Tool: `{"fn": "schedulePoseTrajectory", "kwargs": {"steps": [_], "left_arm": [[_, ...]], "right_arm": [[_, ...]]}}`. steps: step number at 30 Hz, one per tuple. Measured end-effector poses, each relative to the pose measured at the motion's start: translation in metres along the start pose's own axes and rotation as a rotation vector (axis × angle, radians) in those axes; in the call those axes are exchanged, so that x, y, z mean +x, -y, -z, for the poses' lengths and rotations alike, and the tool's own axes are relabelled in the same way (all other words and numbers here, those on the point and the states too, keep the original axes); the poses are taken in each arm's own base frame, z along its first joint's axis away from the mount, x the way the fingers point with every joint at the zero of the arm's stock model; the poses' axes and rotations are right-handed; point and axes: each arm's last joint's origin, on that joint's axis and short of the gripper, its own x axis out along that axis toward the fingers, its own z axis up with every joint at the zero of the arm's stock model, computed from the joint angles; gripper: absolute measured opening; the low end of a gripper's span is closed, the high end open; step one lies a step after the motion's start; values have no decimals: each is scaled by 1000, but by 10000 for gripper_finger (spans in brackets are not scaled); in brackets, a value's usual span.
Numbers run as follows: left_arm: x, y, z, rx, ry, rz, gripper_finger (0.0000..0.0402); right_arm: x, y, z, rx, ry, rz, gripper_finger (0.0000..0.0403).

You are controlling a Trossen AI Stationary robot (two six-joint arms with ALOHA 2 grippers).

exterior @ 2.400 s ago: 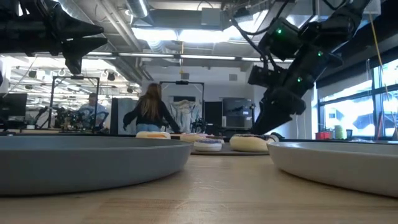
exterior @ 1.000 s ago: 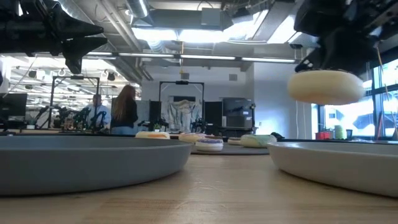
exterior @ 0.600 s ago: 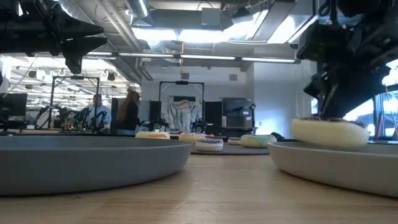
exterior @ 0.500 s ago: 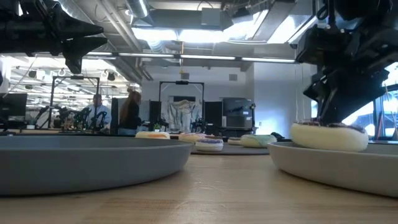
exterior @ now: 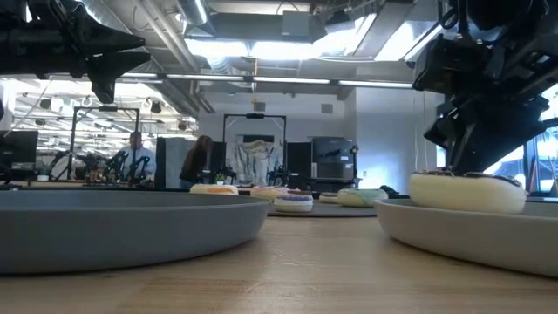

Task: Pick & Place donuts
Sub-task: Put large black donut on the gray plate, then put large green donut on the gray plate

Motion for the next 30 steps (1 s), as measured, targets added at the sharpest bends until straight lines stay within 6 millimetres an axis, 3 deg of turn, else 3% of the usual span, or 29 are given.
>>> {"fn": "schedulePoseTrajectory", "kwargs": {"steps": [20, 30], "left_arm": [[0, 0, 0, 0, 0, 0, 120], [0, 0, 0, 0, 0, -1, 120]], "right_arm": [[-1, 0, -1, -29, -6, 4, 129], [-26, -4, -16, -78, 29, -11, 132]]}}
